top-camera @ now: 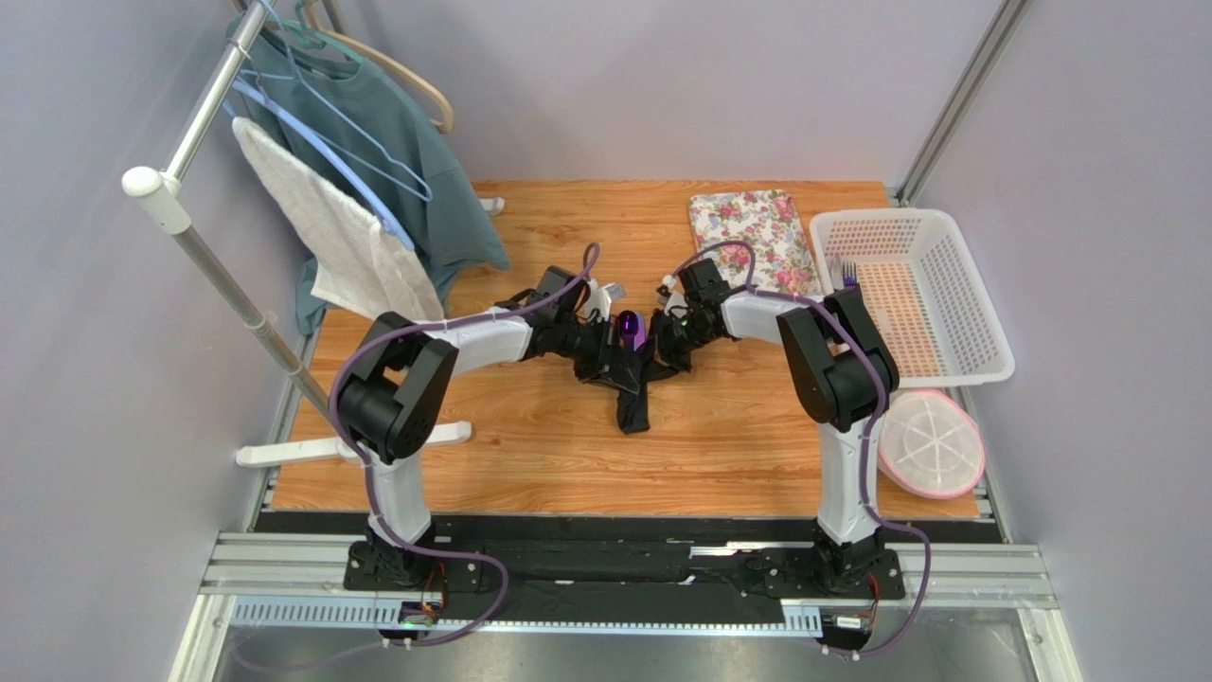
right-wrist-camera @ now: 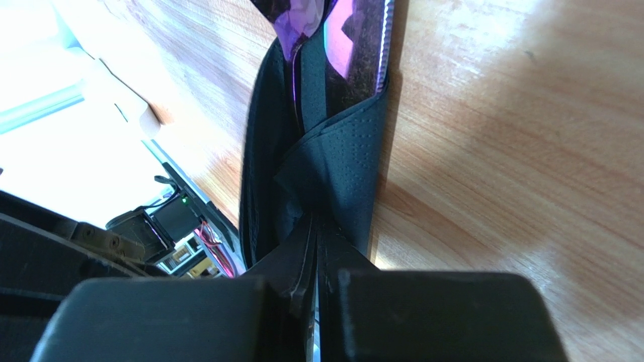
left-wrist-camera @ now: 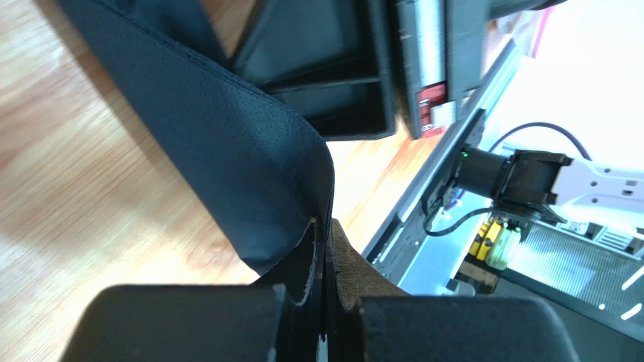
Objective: Place the utensils on the paper napkin and roll it up
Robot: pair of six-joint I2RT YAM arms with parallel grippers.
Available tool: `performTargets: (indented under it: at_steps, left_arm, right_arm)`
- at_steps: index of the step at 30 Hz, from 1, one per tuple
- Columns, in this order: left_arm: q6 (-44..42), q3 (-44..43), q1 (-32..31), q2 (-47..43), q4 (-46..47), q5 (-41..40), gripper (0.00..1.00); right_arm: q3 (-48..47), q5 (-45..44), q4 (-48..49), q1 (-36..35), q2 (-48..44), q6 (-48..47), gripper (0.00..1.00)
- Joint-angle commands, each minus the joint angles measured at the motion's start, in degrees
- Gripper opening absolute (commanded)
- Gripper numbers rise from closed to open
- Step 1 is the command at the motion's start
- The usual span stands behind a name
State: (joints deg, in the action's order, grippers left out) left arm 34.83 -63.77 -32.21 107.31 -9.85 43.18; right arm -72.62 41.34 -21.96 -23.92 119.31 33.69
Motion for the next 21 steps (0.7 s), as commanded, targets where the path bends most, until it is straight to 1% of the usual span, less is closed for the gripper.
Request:
performTargets:
  at_steps: [1,7,16,21]
  left_arm:
    - [3.31,-0.04,-1.19,0.79,5.62,3.05,0.00]
    - [3.75,-1.18,-1.81,5.01,6.95,3.14,0.00]
    - [4.63,-1.71,-2.07,8.35,8.70,0.95,0.00]
    - [4.90,-2.41,-2.07,11.16,7.57,0.50,0.00]
  right_arm:
    - [2.04,-5.66,-0.72,-0.34,2.86,-0.82,0.01]
    - [1.78,-4.61,-0.81,-0.25,3.04,-0.73,0.01]
    - [1.87,-3.99,-0.81,-0.33,2.95,-0.29,0.01]
    - [0.99,-3.55,-2.20,-0.16,2.51,-0.99,0.02]
